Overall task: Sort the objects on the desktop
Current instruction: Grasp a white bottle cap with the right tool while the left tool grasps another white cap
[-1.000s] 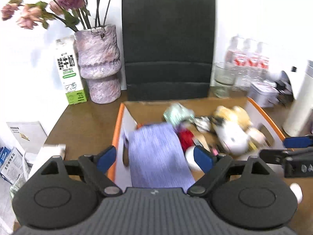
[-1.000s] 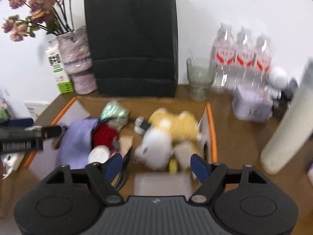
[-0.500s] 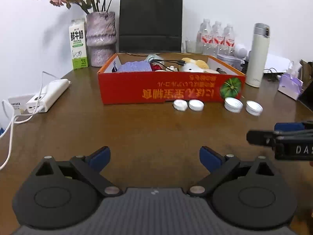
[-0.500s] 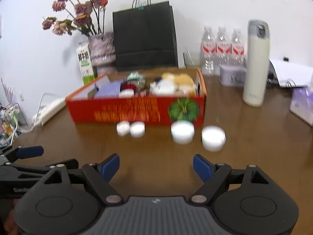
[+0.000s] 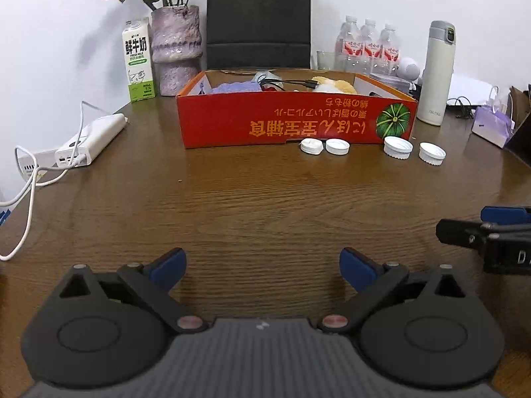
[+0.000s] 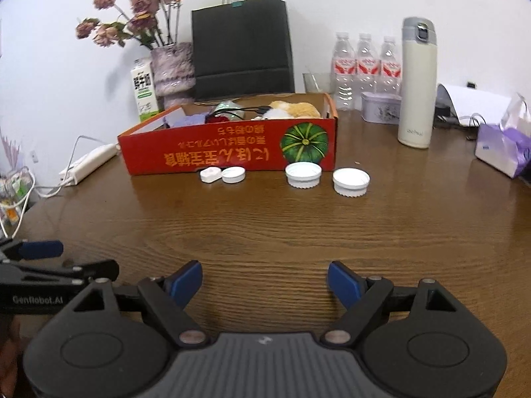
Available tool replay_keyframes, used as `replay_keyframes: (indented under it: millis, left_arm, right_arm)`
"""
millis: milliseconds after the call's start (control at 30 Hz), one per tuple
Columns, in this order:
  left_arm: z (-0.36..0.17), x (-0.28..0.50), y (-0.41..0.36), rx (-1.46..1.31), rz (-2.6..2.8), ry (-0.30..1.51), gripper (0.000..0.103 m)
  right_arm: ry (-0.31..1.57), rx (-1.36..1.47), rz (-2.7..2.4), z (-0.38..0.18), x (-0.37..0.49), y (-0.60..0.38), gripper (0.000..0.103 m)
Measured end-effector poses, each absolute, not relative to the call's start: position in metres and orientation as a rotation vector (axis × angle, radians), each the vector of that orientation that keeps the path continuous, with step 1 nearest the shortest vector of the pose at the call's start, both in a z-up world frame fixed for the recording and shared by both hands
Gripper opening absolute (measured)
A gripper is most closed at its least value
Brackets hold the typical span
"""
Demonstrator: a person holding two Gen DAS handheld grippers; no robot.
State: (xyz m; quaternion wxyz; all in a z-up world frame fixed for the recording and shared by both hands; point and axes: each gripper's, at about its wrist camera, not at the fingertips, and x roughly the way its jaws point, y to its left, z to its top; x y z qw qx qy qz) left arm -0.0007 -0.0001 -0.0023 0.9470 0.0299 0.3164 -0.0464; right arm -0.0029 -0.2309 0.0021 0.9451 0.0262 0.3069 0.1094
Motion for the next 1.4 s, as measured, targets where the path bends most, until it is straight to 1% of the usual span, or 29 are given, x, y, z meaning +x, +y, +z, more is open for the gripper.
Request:
replay_keyframes:
  millis: [233, 300, 367, 433, 500, 533, 667, 733, 833, 900, 967, 1100, 1200, 1333, 1400]
  left_arm:
    - [0.0, 0.0, -0.001, 0.056, -0.134, 0.631, 0.101]
    - [0.004, 0.004, 0.002, 0.055, -0.15, 0.616, 0.101]
    - [0.01, 0.012, 0.007, 0.058, -0.161, 0.597, 0.101]
    - [0.016, 0.024, 0.014, 0.05, -0.155, 0.58, 0.1]
    - [0.019, 0.038, 0.02, 0.042, -0.136, 0.585, 0.097]
    - [0.02, 0.044, 0.023, 0.038, -0.13, 0.589, 0.097]
    - [0.019, 0.062, 0.028, 0.008, -0.149, 0.617, 0.095]
    - [0.015, 0.07, 0.027, 0.003, -0.161, 0.63, 0.094]
    - [0.01, 0.085, 0.023, 0.008, -0.166, 0.655, 0.089]
    - [0.008, 0.095, 0.018, -0.003, -0.186, 0.666, 0.086]
    - [0.008, 0.106, 0.01, -0.002, -0.213, 0.671, 0.081]
    - [0.01, 0.131, -0.01, 0.02, -0.273, 0.67, 0.068]
    - [0.006, 0.153, -0.029, 0.048, -0.3, 0.689, 0.063]
    - [-0.003, 0.172, -0.051, 0.119, -0.241, 0.708, 0.063]
    - [-0.005, 0.177, -0.055, 0.109, -0.218, 0.701, 0.062]
  right_arm:
    - [0.666, 0.049, 0.26, 0.0, 0.002, -0.231, 0.082]
    - [0.681, 0.022, 0.286, 0.0, 0.007, -0.226, 0.085]
    - [0.69, -0.02, 0.343, 0.004, 0.016, -0.218, 0.081]
    - [0.675, -0.045, 0.366, 0.012, 0.034, -0.209, 0.08]
    - [0.649, -0.095, 0.358, 0.019, 0.057, -0.196, 0.073]
    - [0.641, -0.116, 0.355, 0.021, 0.071, -0.19, 0.071]
    - [0.69, -0.126, 0.362, 0.016, 0.131, -0.17, 0.057]
    - [0.726, -0.103, 0.359, 0.009, 0.154, -0.167, 0.052]
    - [0.716, -0.101, 0.358, 0.004, 0.166, -0.162, 0.046]
    - [0.706, -0.107, 0.376, 0.003, 0.166, -0.161, 0.028]
    - [0.71, -0.098, 0.378, 0.006, 0.161, -0.165, 0.027]
    - [0.637, -0.037, 0.331, 0.025, 0.127, -0.198, 0.027]
    - [0.625, 0.076, 0.3, 0.031, 0.096, -0.235, 0.027]
    - [0.646, 0.115, 0.268, 0.02, 0.059, -0.258, 0.027]
    - [0.647, 0.116, 0.265, 0.016, 0.046, -0.263, 0.027]
